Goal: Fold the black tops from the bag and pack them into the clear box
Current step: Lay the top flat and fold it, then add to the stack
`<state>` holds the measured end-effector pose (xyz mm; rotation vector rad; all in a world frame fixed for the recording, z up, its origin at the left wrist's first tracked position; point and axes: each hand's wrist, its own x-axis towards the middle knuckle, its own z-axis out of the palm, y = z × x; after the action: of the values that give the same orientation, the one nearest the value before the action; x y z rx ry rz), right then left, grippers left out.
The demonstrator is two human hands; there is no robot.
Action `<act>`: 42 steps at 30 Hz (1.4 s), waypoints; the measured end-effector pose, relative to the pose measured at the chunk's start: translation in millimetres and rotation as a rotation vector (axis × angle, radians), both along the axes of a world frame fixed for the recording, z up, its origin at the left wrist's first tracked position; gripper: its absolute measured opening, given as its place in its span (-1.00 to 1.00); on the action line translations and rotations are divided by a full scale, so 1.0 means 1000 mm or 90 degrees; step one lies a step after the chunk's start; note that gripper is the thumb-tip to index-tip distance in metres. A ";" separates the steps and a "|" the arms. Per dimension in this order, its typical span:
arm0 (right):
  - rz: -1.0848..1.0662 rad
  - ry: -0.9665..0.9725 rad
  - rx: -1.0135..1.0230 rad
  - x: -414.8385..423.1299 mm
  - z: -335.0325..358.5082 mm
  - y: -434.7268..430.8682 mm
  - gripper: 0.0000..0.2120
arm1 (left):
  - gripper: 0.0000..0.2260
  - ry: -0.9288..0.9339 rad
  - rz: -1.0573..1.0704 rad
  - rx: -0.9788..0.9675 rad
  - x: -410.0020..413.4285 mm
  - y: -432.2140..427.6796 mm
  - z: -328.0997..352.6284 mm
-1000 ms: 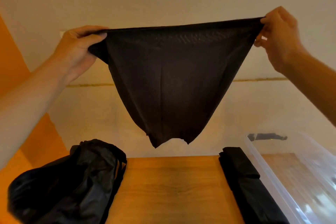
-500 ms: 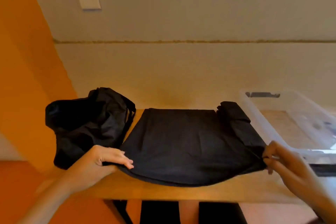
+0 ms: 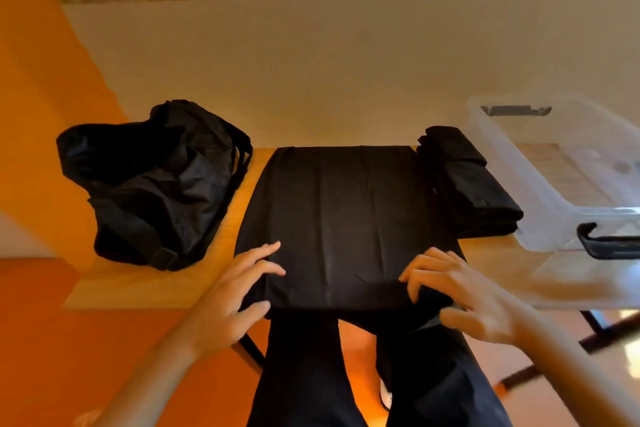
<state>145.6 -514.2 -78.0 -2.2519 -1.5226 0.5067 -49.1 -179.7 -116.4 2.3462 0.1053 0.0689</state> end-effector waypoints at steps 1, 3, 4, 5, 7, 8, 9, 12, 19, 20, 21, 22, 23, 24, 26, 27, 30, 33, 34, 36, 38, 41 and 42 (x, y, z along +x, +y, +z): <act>0.006 0.034 -0.042 0.006 0.003 0.004 -0.88 | -0.64 0.018 0.025 0.068 0.013 -0.003 -0.004; -0.032 0.122 -0.090 0.021 0.007 -0.002 -0.79 | -0.47 0.080 0.053 0.184 0.035 -0.002 -0.017; -0.047 0.146 -0.116 0.025 0.010 -0.008 -0.72 | -0.38 0.104 0.060 0.243 0.042 -0.001 -0.024; -0.044 0.150 -0.155 0.028 0.013 -0.016 -0.65 | -0.31 0.118 0.064 0.301 0.046 -0.001 -0.030; -0.002 0.134 -0.249 0.030 0.011 -0.035 -0.48 | -0.24 0.128 0.063 0.403 0.048 -0.005 -0.040; 0.023 0.128 -0.301 0.028 0.009 -0.041 -0.38 | -0.25 0.123 0.066 0.433 0.047 -0.005 -0.043; 0.038 0.131 -0.344 0.027 0.006 -0.047 -0.28 | -0.25 0.119 0.068 0.448 0.046 -0.006 -0.044; 0.017 0.157 -0.421 0.027 0.006 -0.061 -0.07 | -0.26 0.124 0.063 0.465 0.049 -0.003 -0.045; -0.096 0.002 -0.126 0.029 -0.013 -0.029 -0.44 | -0.18 0.120 0.081 0.481 0.055 -0.016 -0.042; -0.118 -0.020 -0.087 0.026 -0.024 -0.017 -0.42 | -0.19 0.117 0.079 0.486 0.057 -0.019 -0.043; -0.143 -0.045 -0.069 0.023 -0.037 -0.007 -0.37 | -0.19 0.113 0.075 0.489 0.059 -0.023 -0.045; -0.167 -0.075 -0.060 0.020 -0.050 0.003 -0.32 | -0.20 0.108 0.071 0.489 0.061 -0.027 -0.046; -0.190 -0.105 -0.058 0.017 -0.063 0.011 -0.27 | -0.19 0.104 0.067 0.489 0.063 -0.031 -0.046; -0.208 -0.134 -0.066 0.015 -0.072 0.018 -0.26 | -0.19 0.102 0.064 0.490 0.065 -0.035 -0.046; -0.231 -0.192 -0.100 0.011 -0.082 0.027 -0.24 | -0.18 0.104 0.061 0.491 0.066 -0.037 -0.046; -0.238 -0.214 -0.111 0.011 -0.084 0.028 -0.24 | -0.18 0.109 0.063 0.492 0.065 -0.036 -0.047; -0.250 -0.235 -0.120 0.011 -0.084 0.021 -0.28 | -0.18 0.121 0.089 0.498 0.056 -0.031 -0.048; -0.260 -0.247 -0.145 0.012 -0.085 0.007 -0.28 | -0.19 0.134 0.121 0.493 0.042 -0.031 -0.049; -0.266 -0.245 -0.150 0.011 -0.084 0.003 -0.27 | -0.19 0.140 0.124 0.492 0.036 -0.031 -0.050; -0.272 -0.226 -0.154 0.008 -0.083 -0.001 -0.26 | -0.19 0.146 0.126 0.489 0.025 -0.032 -0.048; -0.290 -0.198 -0.135 0.007 -0.080 0.003 -0.27 | -0.18 0.141 0.141 0.469 0.021 -0.029 -0.041; -0.307 -0.212 -0.085 0.018 -0.074 0.031 -0.25 | -0.16 0.103 0.160 0.421 0.045 -0.018 -0.030; -0.312 -0.224 -0.078 0.024 -0.074 0.045 -0.24 | -0.15 0.093 0.155 0.421 0.058 -0.014 -0.029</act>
<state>170.0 -469.4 -151.8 -2.7978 -1.0283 0.0609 9.0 -193.7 -145.8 2.9844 0.5068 0.0576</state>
